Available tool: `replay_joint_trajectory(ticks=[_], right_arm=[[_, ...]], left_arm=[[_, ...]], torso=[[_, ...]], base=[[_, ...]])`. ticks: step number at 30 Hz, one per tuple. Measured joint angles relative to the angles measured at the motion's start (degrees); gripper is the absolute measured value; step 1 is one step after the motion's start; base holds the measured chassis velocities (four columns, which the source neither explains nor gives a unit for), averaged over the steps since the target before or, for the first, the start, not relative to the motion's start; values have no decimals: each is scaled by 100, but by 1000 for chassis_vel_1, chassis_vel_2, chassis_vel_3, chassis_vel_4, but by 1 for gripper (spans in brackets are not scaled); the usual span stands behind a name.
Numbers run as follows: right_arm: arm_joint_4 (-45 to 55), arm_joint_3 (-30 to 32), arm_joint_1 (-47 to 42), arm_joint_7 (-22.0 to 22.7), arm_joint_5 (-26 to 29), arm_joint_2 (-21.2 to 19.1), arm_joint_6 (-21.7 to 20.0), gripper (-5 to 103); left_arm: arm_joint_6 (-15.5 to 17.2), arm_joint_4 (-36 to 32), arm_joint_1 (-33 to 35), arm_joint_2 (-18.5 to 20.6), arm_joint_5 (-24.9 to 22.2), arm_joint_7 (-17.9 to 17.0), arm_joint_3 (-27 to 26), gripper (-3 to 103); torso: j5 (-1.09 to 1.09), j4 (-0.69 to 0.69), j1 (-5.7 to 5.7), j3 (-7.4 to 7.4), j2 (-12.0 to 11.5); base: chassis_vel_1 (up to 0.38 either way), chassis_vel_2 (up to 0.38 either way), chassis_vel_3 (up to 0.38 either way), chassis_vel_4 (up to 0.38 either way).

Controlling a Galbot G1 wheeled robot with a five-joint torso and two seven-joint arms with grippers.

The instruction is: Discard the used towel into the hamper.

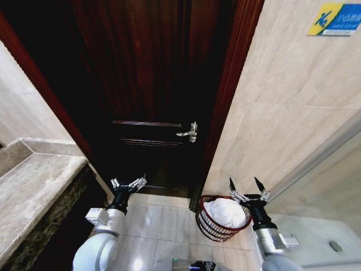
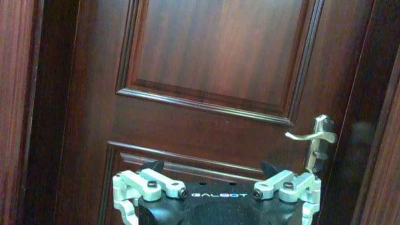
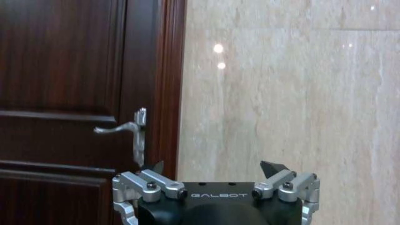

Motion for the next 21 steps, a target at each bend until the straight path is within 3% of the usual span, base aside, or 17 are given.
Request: replay_joint_trajectory(ticks=[21], right_arm=[[401, -48, 0, 104, 215, -15, -39, 100]], left_arm=[[0, 0, 0, 0, 0, 0, 0, 100]], torso=[[0, 0, 0, 0, 0]], base=[[0, 0, 0, 0]])
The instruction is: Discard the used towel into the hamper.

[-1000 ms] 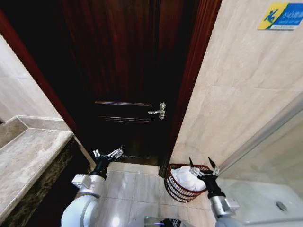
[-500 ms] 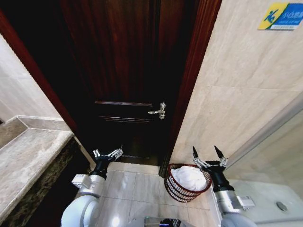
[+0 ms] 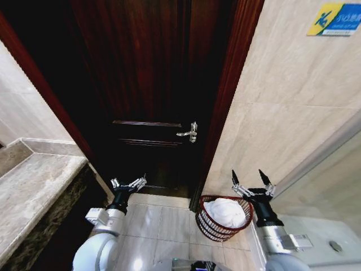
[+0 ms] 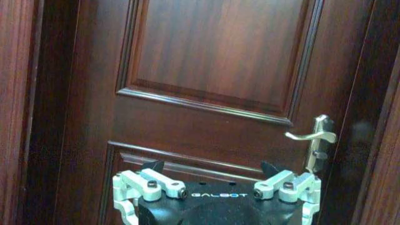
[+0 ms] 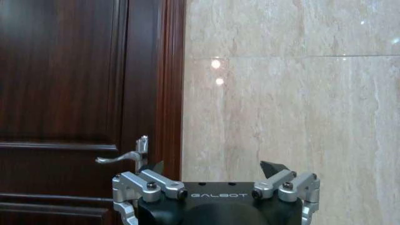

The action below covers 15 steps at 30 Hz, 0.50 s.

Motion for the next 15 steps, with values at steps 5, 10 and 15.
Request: replay_joint_trajectory(ticks=[5, 10, 15], right_arm=[[52, -47, -5, 1, -5, 26, -13, 100], [138, -143, -31, 9, -17, 120, -13, 100], [253, -181, -46, 1, -30, 121, -46, 100]], left_arm=[[0, 0, 0, 0, 0, 0, 0, 100], [0, 0, 0, 0, 0, 0, 0, 100], [0, 0, 0, 0, 0, 0, 0, 100]], torso=[[0, 0, 0, 0, 0], [0, 0, 0, 0, 0], [0, 0, 0, 0, 0]], base=[[0, 0, 0, 0], [0, 0, 0, 0], [0, 0, 0, 0]])
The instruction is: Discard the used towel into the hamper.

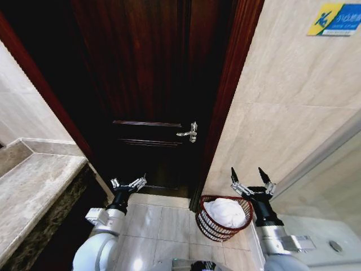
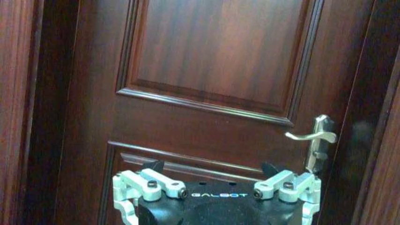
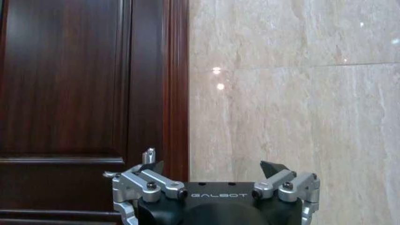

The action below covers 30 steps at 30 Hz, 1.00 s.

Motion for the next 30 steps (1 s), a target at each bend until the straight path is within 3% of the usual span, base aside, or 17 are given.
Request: replay_joint_trajectory(ticks=[30], right_arm=[[-77, -209, 23, -89, -235, 35, -109, 100]], left_arm=[[0, 0, 0, 0, 0, 0, 0, 100]], torso=[[0, 0, 0, 0, 0]], base=[[0, 0, 0, 0]])
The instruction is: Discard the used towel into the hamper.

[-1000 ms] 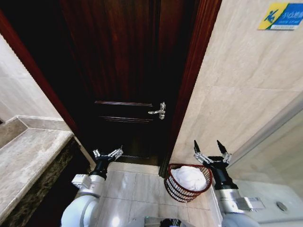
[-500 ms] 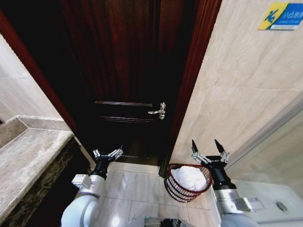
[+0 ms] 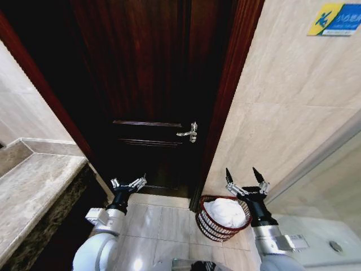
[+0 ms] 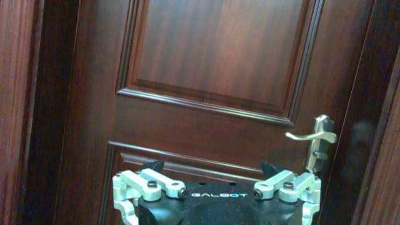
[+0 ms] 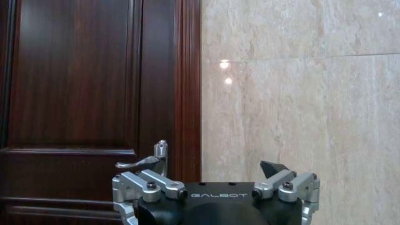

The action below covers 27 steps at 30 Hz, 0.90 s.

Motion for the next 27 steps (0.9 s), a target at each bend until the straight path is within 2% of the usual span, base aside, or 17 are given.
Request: replay_joint_trajectory(ticks=[27], right_arm=[[42, -13, 11, -7, -16, -6, -104, 100]], left_arm=[[0, 0, 0, 0, 0, 0, 0, 100]], torso=[[0, 0, 0, 0, 0]], base=[[0, 0, 0, 0]])
